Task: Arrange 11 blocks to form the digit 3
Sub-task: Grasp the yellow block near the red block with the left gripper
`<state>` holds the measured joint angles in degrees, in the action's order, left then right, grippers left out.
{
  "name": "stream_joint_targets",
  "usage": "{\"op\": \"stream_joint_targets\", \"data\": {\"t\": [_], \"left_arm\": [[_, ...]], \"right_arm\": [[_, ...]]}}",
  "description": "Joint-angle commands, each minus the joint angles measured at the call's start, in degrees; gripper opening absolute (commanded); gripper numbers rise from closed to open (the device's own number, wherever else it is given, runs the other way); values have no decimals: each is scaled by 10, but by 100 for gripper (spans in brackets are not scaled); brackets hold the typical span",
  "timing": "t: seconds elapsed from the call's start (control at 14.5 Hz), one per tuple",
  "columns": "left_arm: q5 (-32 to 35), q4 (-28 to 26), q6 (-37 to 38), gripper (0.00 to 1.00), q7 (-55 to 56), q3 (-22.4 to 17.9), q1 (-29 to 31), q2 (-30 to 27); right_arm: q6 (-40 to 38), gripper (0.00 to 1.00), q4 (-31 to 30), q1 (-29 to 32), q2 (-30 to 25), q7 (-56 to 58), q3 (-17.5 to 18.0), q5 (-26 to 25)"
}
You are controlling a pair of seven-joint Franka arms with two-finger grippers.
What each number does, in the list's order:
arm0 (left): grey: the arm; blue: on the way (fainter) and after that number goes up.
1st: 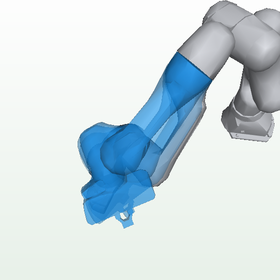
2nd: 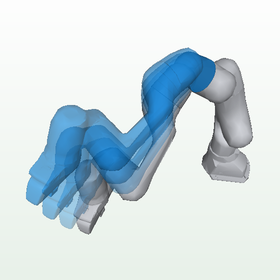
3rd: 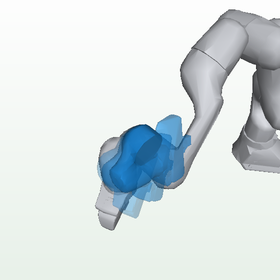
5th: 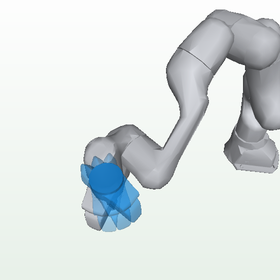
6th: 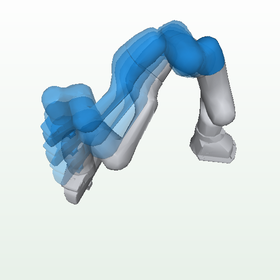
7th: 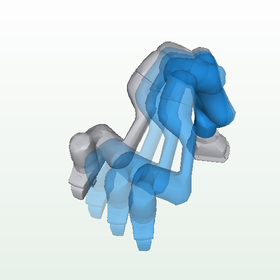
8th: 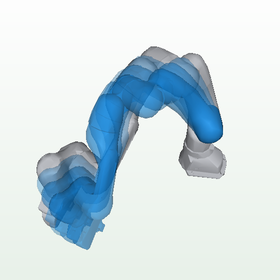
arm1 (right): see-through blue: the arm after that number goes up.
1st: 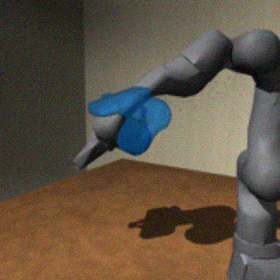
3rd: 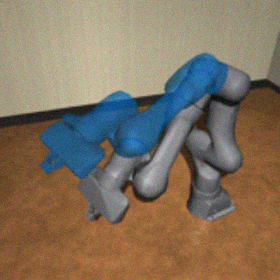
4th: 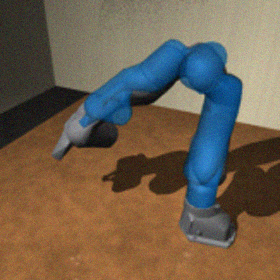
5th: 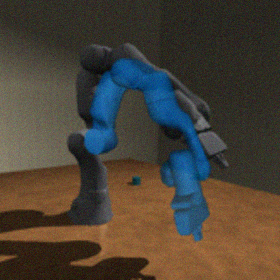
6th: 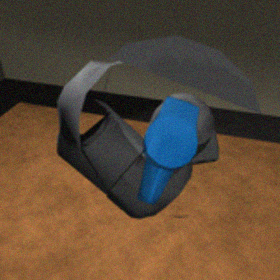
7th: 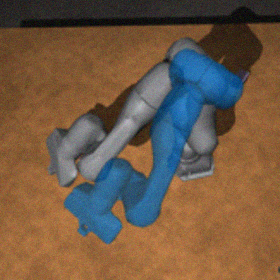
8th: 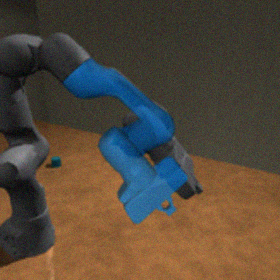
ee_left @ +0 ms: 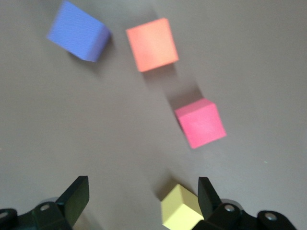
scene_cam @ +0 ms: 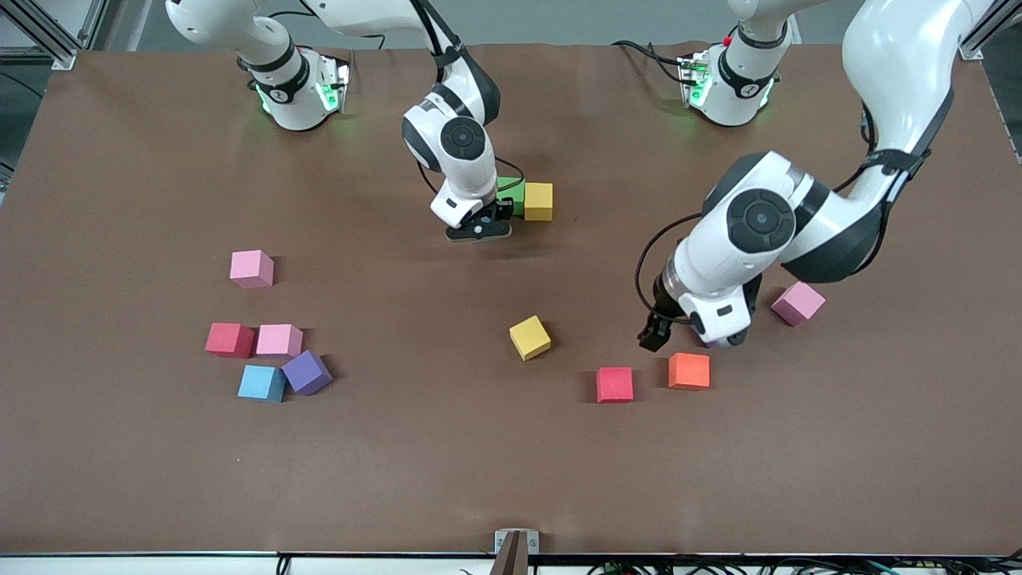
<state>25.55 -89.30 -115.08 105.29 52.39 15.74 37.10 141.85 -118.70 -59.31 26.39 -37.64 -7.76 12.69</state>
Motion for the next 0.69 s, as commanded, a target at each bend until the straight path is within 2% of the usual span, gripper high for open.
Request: {"op": "stream_joint_targets", "data": {"t": [0.0,0.21,0.28,0.34,0.41,0.48,0.62], "left_arm": [[13,87,-1,100,-18,-80,-124,63],[7,144,-41,100,-115,-236,-294,76],[2,154,-42,100,-126,-268,-322,76],[-13,161,-48,100,-134,-272,-330,84],[-18,169,-55,100,-147,-272,-334,96],[-19,173,-66,100,-148,-273,-341,108],[-18,188,-82,100,-152,-279,-369,135]], "right_arm": [[-10,28,-25,-10,-10,-7,2,16],[-11,29,-25,-10,-10,-7,2,16],[-11,36,-24,-10,-9,-7,1,16],[-10,60,-22,-10,-8,-7,1,16],[-7,96,-22,-10,-8,-8,0,15],[-5,100,-19,-9,-10,-9,-2,15],[-10,100,-9,-5,-16,-8,-4,15]]}}
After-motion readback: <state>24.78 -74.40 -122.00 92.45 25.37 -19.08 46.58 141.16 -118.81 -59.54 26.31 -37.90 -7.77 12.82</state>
